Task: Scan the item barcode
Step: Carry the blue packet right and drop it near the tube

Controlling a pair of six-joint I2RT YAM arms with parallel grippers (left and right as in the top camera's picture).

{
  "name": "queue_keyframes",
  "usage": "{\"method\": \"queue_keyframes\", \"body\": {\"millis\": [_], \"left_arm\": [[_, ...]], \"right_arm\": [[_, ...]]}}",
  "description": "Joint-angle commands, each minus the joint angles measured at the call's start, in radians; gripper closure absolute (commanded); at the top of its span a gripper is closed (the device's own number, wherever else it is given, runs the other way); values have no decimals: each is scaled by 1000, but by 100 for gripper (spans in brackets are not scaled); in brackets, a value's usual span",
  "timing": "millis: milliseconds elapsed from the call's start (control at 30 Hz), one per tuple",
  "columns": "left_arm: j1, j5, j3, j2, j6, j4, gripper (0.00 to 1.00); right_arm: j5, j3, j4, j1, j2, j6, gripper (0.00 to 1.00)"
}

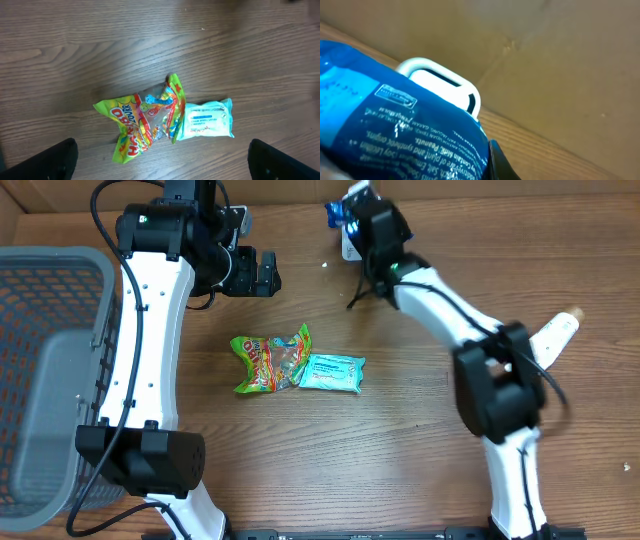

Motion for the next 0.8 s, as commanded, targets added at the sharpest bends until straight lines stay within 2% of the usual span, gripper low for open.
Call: {"method": "queue_keyframes", "body": {"millis": [0, 200, 300, 400, 467, 633, 767], "left_arm": [[-7, -3, 17, -5, 19, 0, 0], [-7, -3, 17, -5, 19, 0, 0], [-7, -3, 17, -5, 19, 0, 0], [-7, -3, 17, -5, 19, 0, 0], [-7, -3, 17, -5, 19, 0, 0], [-7, -3, 17, -5, 19, 0, 0], [-7, -3, 17, -5, 19, 0, 0]], "right_arm": [[-163, 18, -175, -26, -300, 277, 96], [-486, 18, -592, -105, -524, 485, 96], [-500, 17, -787, -160, -594, 575, 96], [-504, 17, -953, -251, -621, 816, 96], [-516, 16, -1030, -314, -619, 919, 96], [-515, -74, -1067, -456, -615, 1106, 96], [-515, -225, -946, -525, -612, 1189, 96]]}}
